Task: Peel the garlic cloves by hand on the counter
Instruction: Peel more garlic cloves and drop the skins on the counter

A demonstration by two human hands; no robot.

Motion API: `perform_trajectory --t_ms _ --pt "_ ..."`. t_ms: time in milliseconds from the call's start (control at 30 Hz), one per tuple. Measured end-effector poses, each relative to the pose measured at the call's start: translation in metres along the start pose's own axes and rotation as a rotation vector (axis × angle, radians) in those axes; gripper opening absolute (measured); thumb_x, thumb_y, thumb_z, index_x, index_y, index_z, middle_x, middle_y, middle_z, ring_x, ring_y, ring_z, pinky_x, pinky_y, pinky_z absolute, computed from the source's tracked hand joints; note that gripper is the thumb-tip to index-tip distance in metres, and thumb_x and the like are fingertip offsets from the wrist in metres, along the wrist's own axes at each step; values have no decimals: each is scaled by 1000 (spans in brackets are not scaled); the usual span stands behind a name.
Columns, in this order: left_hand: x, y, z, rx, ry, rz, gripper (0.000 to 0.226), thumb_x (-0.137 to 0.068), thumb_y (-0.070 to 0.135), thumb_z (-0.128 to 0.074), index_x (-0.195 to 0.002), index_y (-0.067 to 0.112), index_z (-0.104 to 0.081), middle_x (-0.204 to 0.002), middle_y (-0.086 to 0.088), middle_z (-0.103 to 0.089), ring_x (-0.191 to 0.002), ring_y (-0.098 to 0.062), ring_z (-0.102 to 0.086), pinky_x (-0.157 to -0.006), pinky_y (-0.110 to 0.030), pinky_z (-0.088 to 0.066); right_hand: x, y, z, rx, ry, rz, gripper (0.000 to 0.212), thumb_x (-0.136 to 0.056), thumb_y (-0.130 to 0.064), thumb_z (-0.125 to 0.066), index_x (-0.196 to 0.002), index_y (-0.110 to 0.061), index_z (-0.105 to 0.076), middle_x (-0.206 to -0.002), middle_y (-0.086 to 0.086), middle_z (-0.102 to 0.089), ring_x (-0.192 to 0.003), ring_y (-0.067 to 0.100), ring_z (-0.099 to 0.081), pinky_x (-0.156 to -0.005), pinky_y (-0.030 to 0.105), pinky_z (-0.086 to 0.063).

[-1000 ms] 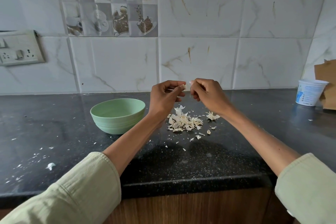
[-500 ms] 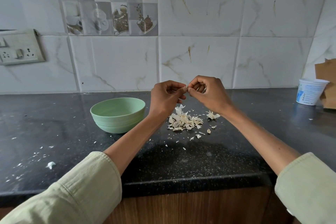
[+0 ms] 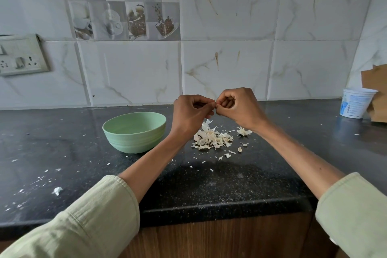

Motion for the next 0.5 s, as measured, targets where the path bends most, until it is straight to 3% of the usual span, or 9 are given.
perform_trajectory --t_ms 200,500 --pt "0 -1 -1 17 -10 15 6 -92 9 -80 -96 6 -83 -76 -8 -79 -74 -27 -78 -76 -36 -66 0 -1 -1 37 -11 12 13 -81 -11 -87 -77 -15 -75 -68 -4 -72 -61 4 -62 -63 32 -57" --pt "-1 -6 -5 119 -29 61 8 -95 11 -77 -100 6 -81 -81 -9 -80 -81 -26 -78 -79 -33 -65 -2 0 3 35 41 -17 13 -86 -16 -83 -78 -16 -73 -69 -5 -71 -60 2 -60 -60 20 -51"
Point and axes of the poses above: each hand's wrist, its own x-axis away from the middle knuckle, its own z-axis out of the back of the hand, y = z × x, the point moved 10 cm from there along -x, towards the middle knuckle
